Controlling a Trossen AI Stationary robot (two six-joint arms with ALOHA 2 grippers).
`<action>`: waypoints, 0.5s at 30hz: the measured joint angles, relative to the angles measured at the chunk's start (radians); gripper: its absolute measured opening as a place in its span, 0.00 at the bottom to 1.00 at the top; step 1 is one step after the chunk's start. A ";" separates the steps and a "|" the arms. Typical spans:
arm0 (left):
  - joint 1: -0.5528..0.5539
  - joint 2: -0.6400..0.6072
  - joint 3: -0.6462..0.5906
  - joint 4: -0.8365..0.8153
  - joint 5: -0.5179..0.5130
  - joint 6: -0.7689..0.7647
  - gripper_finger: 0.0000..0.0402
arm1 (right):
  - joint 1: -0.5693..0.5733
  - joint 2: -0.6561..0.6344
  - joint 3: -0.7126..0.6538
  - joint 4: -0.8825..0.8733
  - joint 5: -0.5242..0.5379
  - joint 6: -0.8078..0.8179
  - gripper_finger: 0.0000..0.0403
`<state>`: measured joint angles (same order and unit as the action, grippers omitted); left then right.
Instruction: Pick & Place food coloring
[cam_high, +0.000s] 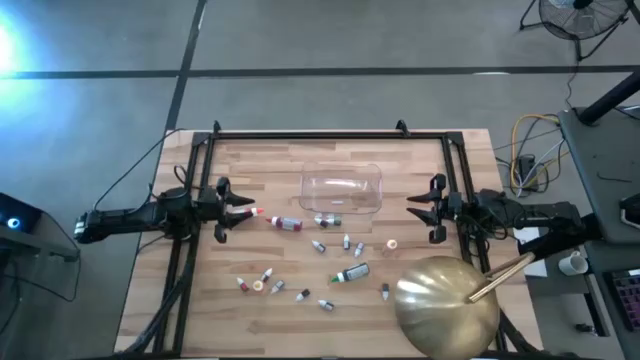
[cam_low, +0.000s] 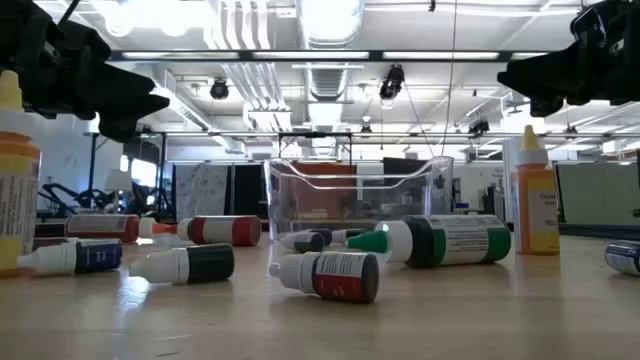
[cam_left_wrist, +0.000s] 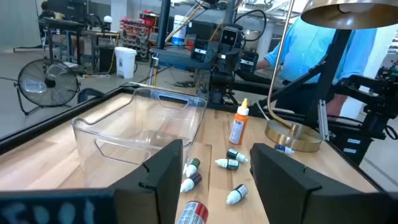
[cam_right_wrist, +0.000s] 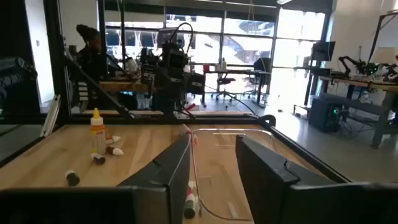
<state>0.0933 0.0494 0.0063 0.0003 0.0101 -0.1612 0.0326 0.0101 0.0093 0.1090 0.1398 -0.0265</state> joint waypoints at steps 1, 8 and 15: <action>0.000 0.000 0.000 0.000 0.000 0.000 0.41 | 0.000 0.000 0.000 0.000 0.000 0.000 0.30; 0.000 0.000 0.000 0.000 0.000 0.000 0.41 | 0.000 0.000 0.000 0.000 0.000 0.000 0.31; 0.000 0.000 0.000 0.000 0.000 0.000 0.41 | 0.000 0.000 0.000 0.000 0.000 0.000 0.32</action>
<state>0.0929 0.0496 0.0063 0.0004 0.0105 -0.1612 0.0322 0.0099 0.0095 0.1089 0.1396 -0.0265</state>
